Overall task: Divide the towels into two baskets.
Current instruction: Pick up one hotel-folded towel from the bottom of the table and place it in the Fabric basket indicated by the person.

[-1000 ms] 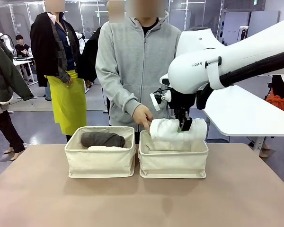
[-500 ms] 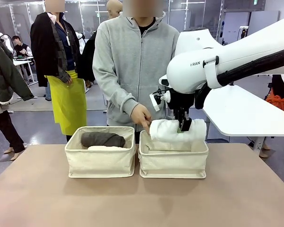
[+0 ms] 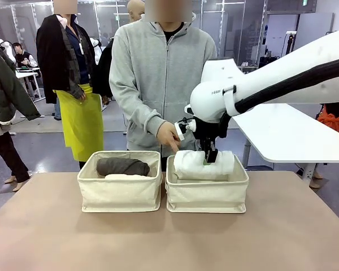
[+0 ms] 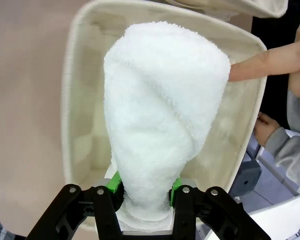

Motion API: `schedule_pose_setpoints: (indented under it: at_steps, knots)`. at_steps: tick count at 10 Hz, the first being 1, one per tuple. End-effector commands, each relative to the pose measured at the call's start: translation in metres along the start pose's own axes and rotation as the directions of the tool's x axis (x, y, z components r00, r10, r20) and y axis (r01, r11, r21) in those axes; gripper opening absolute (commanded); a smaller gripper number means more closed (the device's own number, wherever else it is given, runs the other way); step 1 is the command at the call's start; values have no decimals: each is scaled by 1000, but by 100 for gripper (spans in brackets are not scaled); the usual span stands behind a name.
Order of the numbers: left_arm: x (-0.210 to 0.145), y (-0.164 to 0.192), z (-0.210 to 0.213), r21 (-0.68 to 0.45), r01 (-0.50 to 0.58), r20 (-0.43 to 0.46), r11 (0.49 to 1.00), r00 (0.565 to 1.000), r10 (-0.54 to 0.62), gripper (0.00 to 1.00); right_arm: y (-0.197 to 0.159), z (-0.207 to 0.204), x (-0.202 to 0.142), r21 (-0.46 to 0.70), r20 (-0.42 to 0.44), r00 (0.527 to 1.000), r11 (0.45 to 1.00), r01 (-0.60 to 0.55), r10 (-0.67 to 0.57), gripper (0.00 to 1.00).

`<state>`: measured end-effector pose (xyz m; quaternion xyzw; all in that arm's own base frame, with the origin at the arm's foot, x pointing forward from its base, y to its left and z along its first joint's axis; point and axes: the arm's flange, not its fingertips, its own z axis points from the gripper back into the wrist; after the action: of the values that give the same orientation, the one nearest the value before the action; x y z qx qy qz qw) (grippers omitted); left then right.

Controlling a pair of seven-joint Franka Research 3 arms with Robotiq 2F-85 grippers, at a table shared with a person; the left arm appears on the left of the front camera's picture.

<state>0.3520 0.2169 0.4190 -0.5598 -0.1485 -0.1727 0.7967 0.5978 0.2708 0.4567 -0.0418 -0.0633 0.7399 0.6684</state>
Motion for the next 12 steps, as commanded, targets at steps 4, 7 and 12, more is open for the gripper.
schedule_pose_setpoints:
  at_steps: [4,7,12]
  knots:
    - [-3,-3,2,-4,1,-7,1000,1000,-1,100,-53,-51,-13,1,24,999,999,-44,44,32]
    - [-3,-3,2,-4,1,-7,1000,1000,-1,100,-50,-60,-14,25,11,999,999,-49,48,69]
    - [-3,-3,2,-4,1,-7,1000,1000,-1,100,-36,-48,-19,43,9,1000,999,-29,29,100]
